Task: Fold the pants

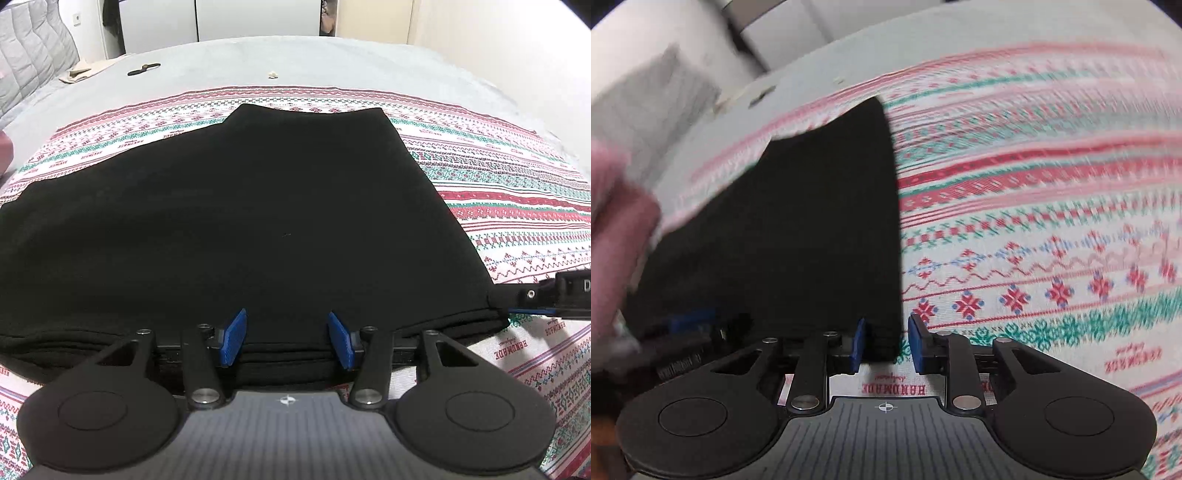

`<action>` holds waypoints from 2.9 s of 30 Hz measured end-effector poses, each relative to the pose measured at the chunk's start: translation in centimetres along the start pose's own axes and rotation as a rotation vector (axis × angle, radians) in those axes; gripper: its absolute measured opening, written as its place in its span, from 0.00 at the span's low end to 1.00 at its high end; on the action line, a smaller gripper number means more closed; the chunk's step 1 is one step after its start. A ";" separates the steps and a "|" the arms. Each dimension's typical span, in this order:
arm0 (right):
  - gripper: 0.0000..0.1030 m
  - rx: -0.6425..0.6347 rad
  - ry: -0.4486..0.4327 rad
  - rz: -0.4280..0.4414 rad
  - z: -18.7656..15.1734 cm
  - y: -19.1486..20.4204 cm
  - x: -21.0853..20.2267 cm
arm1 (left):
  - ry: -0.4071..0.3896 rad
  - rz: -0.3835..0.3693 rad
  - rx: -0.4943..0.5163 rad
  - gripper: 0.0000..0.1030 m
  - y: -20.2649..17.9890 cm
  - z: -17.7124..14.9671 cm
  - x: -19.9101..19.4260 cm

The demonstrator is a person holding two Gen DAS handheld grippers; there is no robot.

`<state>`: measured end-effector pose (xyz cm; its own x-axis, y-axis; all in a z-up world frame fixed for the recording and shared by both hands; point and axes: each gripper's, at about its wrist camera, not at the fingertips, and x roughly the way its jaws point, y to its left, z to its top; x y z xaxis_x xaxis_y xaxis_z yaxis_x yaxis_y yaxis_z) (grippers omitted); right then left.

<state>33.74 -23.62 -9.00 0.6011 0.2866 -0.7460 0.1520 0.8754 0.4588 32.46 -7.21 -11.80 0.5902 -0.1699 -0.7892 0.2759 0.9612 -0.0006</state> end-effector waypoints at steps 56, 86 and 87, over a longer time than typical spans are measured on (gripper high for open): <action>0.07 0.136 -0.190 0.071 -0.6 1.2 -2.2 | 0.031 -0.071 -0.070 0.90 0.9 0.5 0.3; 0.16 0.300 -0.055 0.154 -0.8 -2.6 1.4 | -0.105 -0.017 -0.002 0.91 -4.2 8.9 0.8; 0.17 0.322 -0.049 0.169 -0.8 -3.0 1.5 | -0.100 -0.024 0.019 0.90 -5.6 10.1 1.6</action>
<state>33.57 -25.50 -11.81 0.6744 0.3912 -0.6262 0.2820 0.6473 0.7081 39.48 -15.09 -6.85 0.6560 -0.2147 -0.7236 0.3045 0.9525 -0.0066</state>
